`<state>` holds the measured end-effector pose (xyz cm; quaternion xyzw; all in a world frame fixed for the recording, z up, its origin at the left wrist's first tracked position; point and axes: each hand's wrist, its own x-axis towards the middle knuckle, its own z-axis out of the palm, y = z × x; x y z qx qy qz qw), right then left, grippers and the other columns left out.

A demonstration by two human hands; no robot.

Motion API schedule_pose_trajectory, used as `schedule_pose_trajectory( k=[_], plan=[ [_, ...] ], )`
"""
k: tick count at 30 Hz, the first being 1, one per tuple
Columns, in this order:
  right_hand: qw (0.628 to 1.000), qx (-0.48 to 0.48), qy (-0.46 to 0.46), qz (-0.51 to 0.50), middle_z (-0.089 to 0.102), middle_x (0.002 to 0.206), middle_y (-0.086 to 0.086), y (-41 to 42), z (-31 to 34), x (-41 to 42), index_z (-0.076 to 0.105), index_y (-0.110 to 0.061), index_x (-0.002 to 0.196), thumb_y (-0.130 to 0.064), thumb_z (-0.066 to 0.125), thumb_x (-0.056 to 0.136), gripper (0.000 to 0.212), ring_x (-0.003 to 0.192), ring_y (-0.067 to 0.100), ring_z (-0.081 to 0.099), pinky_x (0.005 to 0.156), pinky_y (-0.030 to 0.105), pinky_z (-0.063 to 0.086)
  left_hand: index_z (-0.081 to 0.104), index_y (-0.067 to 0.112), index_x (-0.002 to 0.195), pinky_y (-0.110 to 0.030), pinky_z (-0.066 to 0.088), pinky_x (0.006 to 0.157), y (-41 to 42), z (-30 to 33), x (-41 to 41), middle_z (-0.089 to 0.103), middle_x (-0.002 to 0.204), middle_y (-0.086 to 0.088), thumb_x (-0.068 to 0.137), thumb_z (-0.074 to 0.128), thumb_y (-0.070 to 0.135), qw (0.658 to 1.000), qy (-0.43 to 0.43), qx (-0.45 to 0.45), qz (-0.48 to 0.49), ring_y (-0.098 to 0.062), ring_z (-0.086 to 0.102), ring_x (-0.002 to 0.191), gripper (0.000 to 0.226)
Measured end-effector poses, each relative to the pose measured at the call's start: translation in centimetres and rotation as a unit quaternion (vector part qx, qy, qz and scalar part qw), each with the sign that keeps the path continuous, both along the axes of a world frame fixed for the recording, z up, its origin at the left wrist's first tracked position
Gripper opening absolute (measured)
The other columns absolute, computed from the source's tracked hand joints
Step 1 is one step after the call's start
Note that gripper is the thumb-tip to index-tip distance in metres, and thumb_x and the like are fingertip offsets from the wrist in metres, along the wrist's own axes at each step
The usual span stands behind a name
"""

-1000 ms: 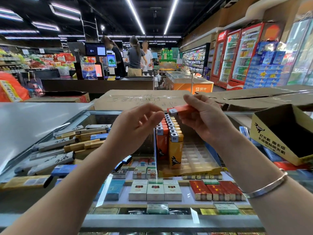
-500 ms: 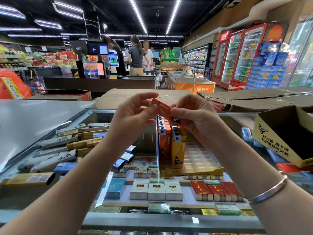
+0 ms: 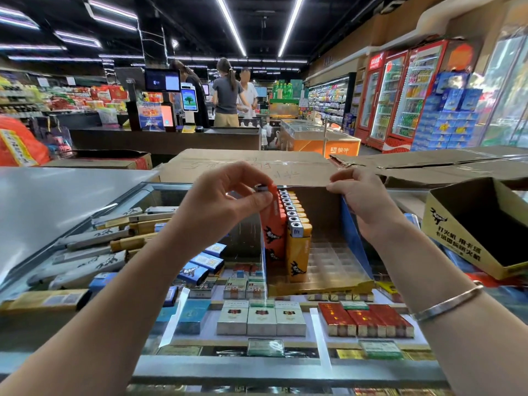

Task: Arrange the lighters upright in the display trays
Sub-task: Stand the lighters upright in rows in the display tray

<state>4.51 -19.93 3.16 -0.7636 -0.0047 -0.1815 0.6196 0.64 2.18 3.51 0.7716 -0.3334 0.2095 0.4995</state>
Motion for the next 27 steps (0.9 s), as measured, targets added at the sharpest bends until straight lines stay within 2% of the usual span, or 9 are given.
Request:
schedule_pose_trajectory(
  k=[5,9,11,14,16,20,23,27],
  plan=[
    [1.000,0.004,0.007,-0.001,0.055,0.090,-0.005,0.0,-0.1,0.3,0.057,-0.016,0.101,-0.010,0.058,0.088,0.015,0.079,0.003,0.049,0.055,0.015,0.035,0.065,0.027,0.085,-0.020,0.054,0.066,0.0,-0.5,-0.1,0.070,0.082,0.011,0.073,0.072,0.021,0.998,-0.006,0.068,-0.003,-0.009,0.067,0.073,0.015],
    [1.000,0.004,0.005,0.003,0.055,0.089,-0.004,0.1,0.0,0.2,0.057,-0.015,0.100,-0.009,0.056,0.089,0.013,0.079,0.003,0.049,0.040,0.003,0.037,0.062,0.037,0.077,-0.022,0.055,0.066,-0.2,-0.6,0.0,0.066,0.081,0.013,0.072,0.075,0.010,0.990,-0.022,0.136,0.000,-0.006,0.064,0.073,0.030],
    [1.000,0.004,0.001,0.006,0.055,0.089,-0.004,0.1,0.0,0.1,0.058,-0.015,0.098,-0.008,0.055,0.089,0.012,0.079,0.004,0.048,0.038,0.002,0.035,0.061,0.035,0.075,-0.019,0.054,0.067,-0.2,-0.7,0.0,0.061,0.084,0.014,0.071,0.075,0.007,0.987,-0.037,0.155,0.000,-0.005,0.063,0.074,0.031],
    [1.000,-0.010,-0.001,0.003,0.055,0.090,-0.005,0.2,-0.1,0.1,0.057,-0.019,0.093,-0.009,0.056,0.089,0.010,0.079,0.003,0.048,0.049,0.010,0.039,0.062,0.029,0.075,-0.020,0.055,0.068,-0.2,-0.7,0.1,0.059,0.086,0.015,0.071,0.075,0.007,0.984,-0.052,0.171,0.012,-0.004,0.063,0.074,0.026],
    [1.000,-0.007,-0.003,0.004,0.056,0.091,-0.003,0.2,-0.1,0.2,0.058,-0.018,0.091,-0.009,0.056,0.089,0.010,0.081,0.003,0.049,0.057,0.014,0.036,0.059,0.033,0.075,-0.025,0.056,0.069,-0.2,-0.6,0.0,0.057,0.088,0.015,0.072,0.074,0.009,0.981,-0.061,0.184,0.021,-0.005,0.063,0.074,0.029],
    [1.000,-0.019,-0.011,0.008,0.057,0.090,-0.001,0.4,-0.4,0.3,0.058,-0.020,0.084,-0.007,0.057,0.088,0.013,0.082,0.006,0.051,0.060,0.018,0.038,0.048,0.040,0.078,-0.025,0.055,0.068,-0.8,-0.9,-0.2,0.047,0.092,0.019,0.074,0.073,0.014,0.970,-0.073,0.230,0.024,-0.001,0.059,0.077,0.037],
    [0.999,-0.028,-0.011,0.011,0.058,0.091,0.000,0.4,-0.5,0.3,0.059,-0.021,0.082,-0.007,0.056,0.088,0.015,0.085,0.008,0.053,0.062,0.020,0.041,0.041,0.046,0.078,-0.027,0.056,0.068,-1.2,-1.1,-0.3,0.042,0.098,0.020,0.074,0.072,0.016,0.965,-0.073,0.249,0.025,-0.006,0.057,0.079,0.044],
    [0.999,-0.042,-0.012,0.010,0.059,0.092,0.003,0.4,-0.6,0.3,0.059,-0.022,0.082,-0.007,0.055,0.089,0.017,0.089,0.012,0.055,0.064,0.023,0.044,0.048,0.043,0.079,-0.025,0.055,0.067,-0.6,-1.1,0.1,0.044,0.097,0.019,0.074,0.074,0.018,0.974,-0.027,0.220,0.034,-0.004,0.055,0.078,0.036]
  ],
)
